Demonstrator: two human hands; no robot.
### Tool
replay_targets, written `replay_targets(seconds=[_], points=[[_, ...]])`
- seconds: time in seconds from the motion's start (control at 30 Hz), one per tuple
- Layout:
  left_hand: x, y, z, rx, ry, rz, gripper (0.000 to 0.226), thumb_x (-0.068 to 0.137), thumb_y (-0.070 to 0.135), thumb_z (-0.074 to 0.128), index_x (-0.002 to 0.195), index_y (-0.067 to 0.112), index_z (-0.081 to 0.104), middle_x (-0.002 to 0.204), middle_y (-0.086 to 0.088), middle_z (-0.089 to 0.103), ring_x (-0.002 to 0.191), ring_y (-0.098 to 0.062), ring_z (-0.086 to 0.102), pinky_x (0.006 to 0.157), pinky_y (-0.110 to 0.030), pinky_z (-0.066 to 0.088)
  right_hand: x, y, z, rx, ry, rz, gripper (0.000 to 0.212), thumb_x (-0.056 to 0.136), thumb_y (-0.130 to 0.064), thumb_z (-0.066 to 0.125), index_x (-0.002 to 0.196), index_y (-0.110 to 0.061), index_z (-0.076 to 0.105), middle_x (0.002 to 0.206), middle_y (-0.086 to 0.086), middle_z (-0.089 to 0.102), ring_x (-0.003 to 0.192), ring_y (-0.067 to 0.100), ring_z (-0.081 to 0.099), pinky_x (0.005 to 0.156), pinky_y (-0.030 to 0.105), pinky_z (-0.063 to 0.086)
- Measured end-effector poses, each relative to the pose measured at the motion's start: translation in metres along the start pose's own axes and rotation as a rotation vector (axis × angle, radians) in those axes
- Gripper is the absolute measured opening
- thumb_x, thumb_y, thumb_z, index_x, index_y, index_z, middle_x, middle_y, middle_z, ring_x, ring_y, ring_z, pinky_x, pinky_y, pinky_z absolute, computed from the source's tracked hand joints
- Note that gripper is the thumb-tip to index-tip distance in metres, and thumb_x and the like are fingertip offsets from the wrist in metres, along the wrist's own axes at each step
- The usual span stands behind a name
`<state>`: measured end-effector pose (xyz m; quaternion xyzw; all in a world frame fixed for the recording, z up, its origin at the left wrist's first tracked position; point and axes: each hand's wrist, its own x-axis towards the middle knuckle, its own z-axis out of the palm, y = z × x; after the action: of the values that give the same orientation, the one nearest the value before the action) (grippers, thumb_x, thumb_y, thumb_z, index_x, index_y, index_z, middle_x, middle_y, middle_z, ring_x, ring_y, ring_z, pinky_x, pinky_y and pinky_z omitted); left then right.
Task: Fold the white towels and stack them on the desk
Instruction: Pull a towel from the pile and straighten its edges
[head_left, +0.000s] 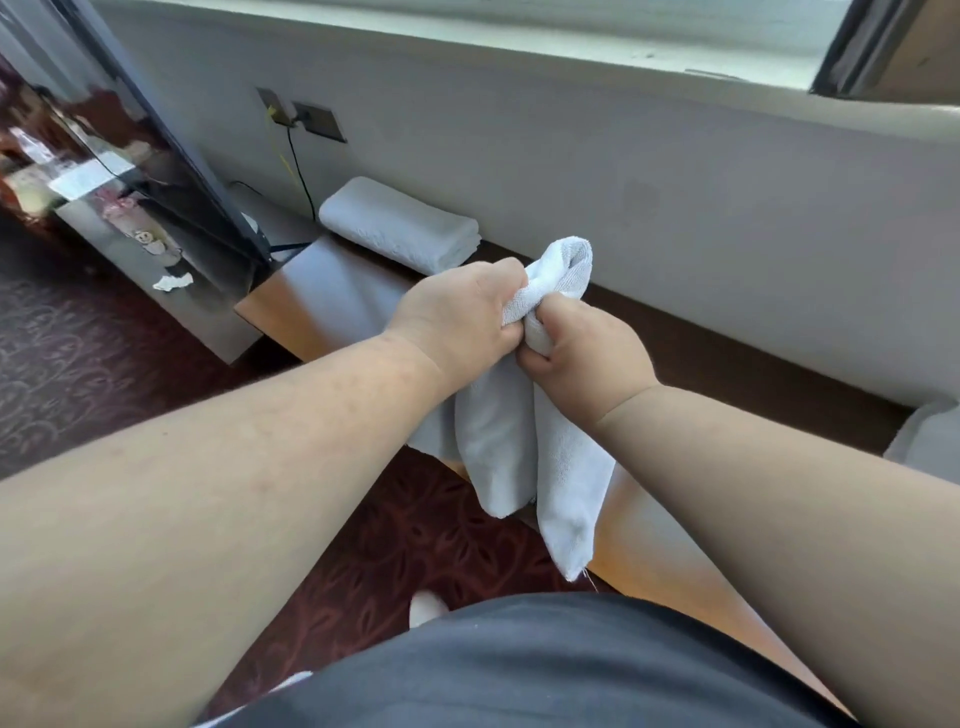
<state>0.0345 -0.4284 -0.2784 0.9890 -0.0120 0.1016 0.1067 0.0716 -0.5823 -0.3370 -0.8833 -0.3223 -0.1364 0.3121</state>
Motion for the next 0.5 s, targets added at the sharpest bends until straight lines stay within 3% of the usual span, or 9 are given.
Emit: replay_targets(seconds=[0.1, 0.2, 0.33, 0.5], points=[[0.029, -0.033, 0.003, 0.039, -0.046, 0.075, 0.021, 0.082, 0.035, 0.055, 0.095, 0.019, 0.051, 0.079, 0.007, 0.049, 0.074, -0.023, 0.049, 0.064, -0.036, 0.043, 0.026, -0.002, 0.026, -0.037, -0.011, 0.092, 0.031, 0.081, -0.037, 0.054, 0.068, -0.025, 0.028, 0.057, -0.011, 0.034, 0.052, 0.023, 0.043, 0.048, 0.034, 0.038], [0.061, -0.064, 0.01, 0.047, -0.074, 0.155, 0.019, 0.083, 0.035, 0.053, 0.094, 0.02, 0.049, 0.077, 0.006, 0.05, 0.072, -0.022, 0.049, 0.057, -0.032, 0.033, 0.051, -0.005, 0.049, -0.081, 0.01, 0.235, 0.03, 0.08, -0.039, 0.05, 0.065, -0.027, 0.026, 0.056, -0.009, 0.037, 0.049, 0.013, 0.041, 0.048, 0.035, 0.041], [0.1, -0.101, 0.022, 0.027, -0.161, 0.282, 0.021, 0.083, 0.037, 0.054, 0.096, 0.021, 0.049, 0.076, 0.007, 0.049, 0.071, -0.022, 0.051, 0.055, -0.032, 0.037, 0.071, -0.015, 0.076, -0.082, 0.009, 0.467, 0.021, 0.075, -0.042, 0.05, 0.07, -0.032, 0.033, 0.058, -0.008, 0.045, 0.051, 0.008, 0.045, 0.048, 0.033, 0.04], [0.14, -0.126, 0.05, 0.118, -0.368, 0.336, 0.027, 0.087, 0.048, 0.051, 0.09, 0.023, 0.042, 0.082, 0.005, 0.053, 0.071, -0.02, 0.055, 0.052, -0.032, 0.034, 0.076, -0.015, 0.093, -0.032, -0.258, 0.687, 0.021, 0.073, -0.029, 0.058, 0.077, -0.029, 0.038, 0.071, -0.007, 0.053, 0.062, 0.014, 0.053, 0.049, 0.029, 0.024]])
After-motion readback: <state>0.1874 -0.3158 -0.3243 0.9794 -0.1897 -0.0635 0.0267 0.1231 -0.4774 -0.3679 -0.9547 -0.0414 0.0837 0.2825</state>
